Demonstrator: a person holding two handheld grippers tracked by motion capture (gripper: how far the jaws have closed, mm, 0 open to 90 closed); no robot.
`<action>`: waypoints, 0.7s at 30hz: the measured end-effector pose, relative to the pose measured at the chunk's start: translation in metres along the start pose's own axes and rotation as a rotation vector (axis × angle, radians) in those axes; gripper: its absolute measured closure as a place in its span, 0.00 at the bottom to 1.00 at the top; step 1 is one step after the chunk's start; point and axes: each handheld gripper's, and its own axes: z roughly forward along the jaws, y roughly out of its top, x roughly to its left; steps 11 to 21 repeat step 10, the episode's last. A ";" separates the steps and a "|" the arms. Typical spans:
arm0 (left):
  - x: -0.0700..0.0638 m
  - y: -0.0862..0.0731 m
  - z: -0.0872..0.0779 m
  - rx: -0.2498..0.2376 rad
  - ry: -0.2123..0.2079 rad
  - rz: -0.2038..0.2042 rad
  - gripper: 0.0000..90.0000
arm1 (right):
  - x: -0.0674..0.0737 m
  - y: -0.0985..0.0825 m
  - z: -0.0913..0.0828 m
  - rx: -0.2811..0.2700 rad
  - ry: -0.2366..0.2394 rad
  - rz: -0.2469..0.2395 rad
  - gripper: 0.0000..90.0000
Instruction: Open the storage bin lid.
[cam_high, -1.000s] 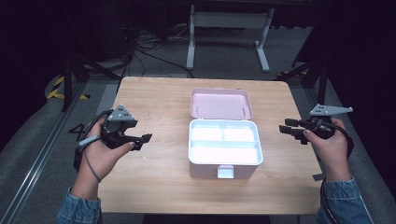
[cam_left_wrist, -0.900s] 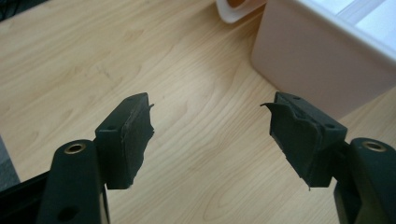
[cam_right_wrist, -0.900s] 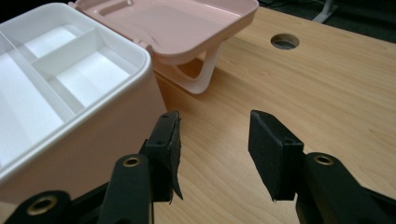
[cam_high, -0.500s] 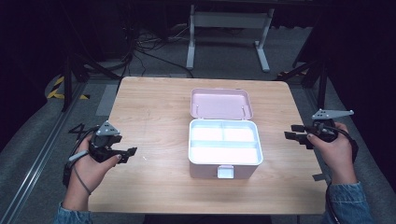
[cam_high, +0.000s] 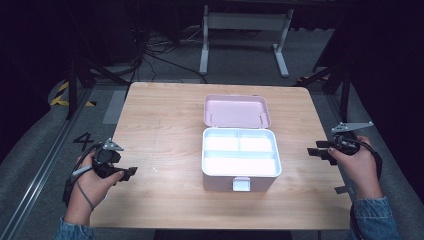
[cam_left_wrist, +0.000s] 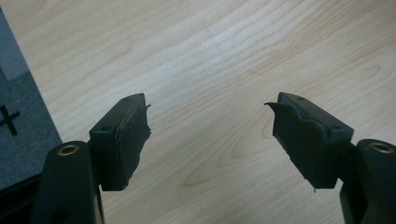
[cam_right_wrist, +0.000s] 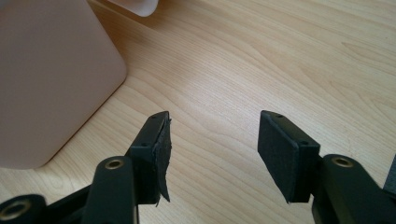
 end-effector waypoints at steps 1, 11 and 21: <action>0.000 0.000 0.000 0.000 0.000 0.000 0.30 | 0.000 0.000 0.000 0.000 0.000 0.000 0.50; 0.004 -0.004 0.006 0.032 -0.027 -0.020 0.30 | -0.003 -0.004 0.005 0.018 0.003 0.015 0.49; 0.004 -0.004 0.006 0.032 -0.027 -0.020 0.30 | -0.003 -0.004 0.005 0.018 0.003 0.015 0.49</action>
